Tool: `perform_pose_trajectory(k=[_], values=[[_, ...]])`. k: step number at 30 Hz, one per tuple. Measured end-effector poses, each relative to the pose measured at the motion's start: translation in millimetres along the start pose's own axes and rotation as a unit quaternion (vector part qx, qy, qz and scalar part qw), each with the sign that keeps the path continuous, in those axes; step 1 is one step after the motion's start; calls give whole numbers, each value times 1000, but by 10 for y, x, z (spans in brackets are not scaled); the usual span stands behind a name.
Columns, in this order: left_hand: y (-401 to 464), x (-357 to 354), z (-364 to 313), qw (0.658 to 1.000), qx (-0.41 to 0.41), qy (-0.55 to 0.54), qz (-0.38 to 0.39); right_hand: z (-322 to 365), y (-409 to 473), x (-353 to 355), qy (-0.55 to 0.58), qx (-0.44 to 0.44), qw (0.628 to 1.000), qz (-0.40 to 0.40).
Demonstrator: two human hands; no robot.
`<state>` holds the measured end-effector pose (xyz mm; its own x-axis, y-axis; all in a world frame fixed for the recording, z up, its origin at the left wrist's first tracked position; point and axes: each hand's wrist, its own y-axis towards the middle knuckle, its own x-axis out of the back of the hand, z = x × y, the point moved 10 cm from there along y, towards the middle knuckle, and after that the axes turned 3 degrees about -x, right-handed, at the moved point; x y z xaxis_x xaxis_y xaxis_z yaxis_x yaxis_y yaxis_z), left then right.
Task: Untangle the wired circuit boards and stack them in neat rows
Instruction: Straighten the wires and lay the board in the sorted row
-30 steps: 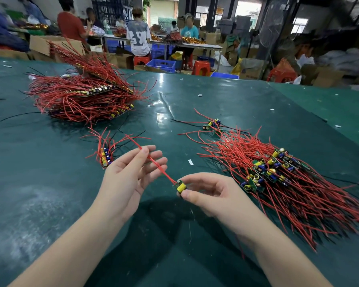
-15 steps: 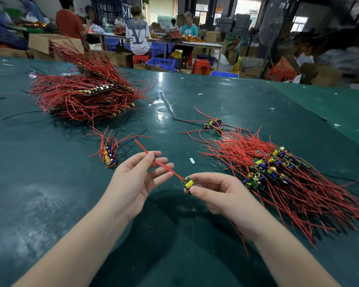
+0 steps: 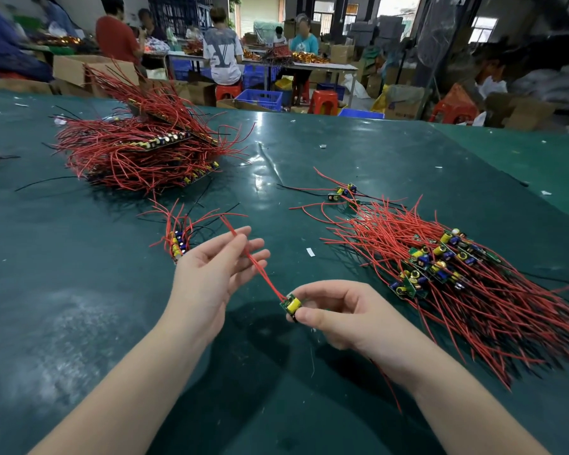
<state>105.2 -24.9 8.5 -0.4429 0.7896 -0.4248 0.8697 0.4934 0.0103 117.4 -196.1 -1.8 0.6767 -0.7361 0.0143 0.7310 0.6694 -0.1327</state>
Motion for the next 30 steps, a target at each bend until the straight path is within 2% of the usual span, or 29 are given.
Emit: perform_pose_trajectory(k=[4,9,11,13,16,18,24,30], values=[[50,102,-34,999,21,-6,-29,5,10,62,-1,-1,1000,-28],[55,96,44,992,67,-98,-29,19,7,43,-5,11,1000,-27],[42,-7,78,995,69,-75,6,22,14,87,-1,18,998,-53],[-43,-191,173,993,87,-13,73,40,30,169,20,28,996,-86],[-251,-450,307,972,79,120,188,63,36,229,41,36,993,-106],[-327,-501,310,958,52,176,221,73,24,215,30,37,993,-106],[-262,-394,270,970,49,165,171,17,6,260,-38,5,990,-136],[-282,-448,216,975,65,119,174,-18,23,194,-13,-27,996,-82]])
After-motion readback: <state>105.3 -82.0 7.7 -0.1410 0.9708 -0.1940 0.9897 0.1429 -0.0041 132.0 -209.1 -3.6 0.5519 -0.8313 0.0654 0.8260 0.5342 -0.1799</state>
